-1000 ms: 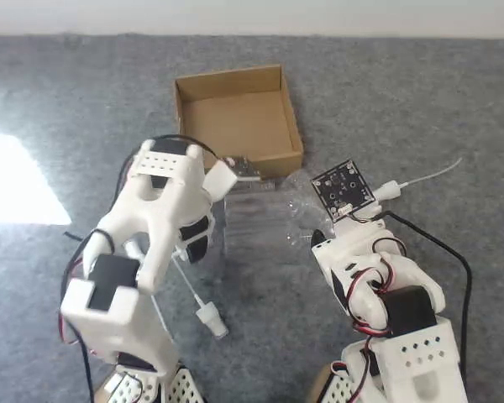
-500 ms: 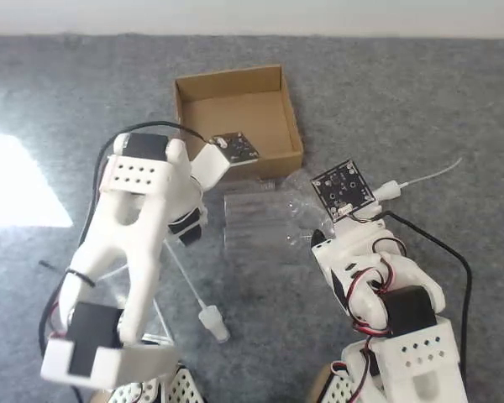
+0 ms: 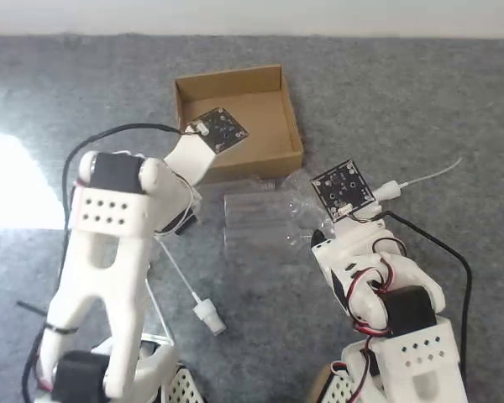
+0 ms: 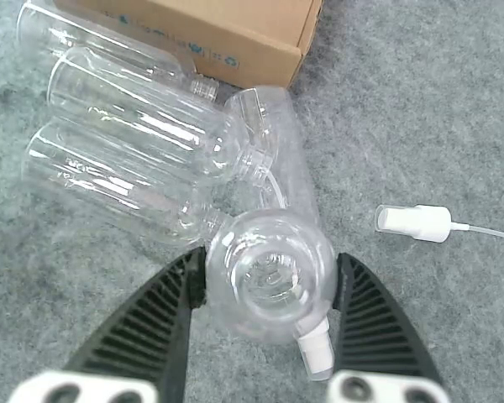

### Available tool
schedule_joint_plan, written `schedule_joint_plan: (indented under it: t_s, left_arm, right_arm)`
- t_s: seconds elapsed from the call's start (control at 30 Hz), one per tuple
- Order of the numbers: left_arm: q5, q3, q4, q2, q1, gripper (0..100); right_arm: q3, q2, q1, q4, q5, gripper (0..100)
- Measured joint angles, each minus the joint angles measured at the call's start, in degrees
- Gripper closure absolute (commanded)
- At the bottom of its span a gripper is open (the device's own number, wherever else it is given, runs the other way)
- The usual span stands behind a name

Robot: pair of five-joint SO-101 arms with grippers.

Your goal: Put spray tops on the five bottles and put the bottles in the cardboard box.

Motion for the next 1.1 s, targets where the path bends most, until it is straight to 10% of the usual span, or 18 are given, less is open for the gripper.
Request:
schedule_joint_plan:
  t_s: [1.1]
  left_arm:
    - [34.11, 12.57, -26.02, -36.22, 0.35, 95]
  right_arm:
    - [8.88, -13.89, -13.63, -1.93, 0.09, 87.3]
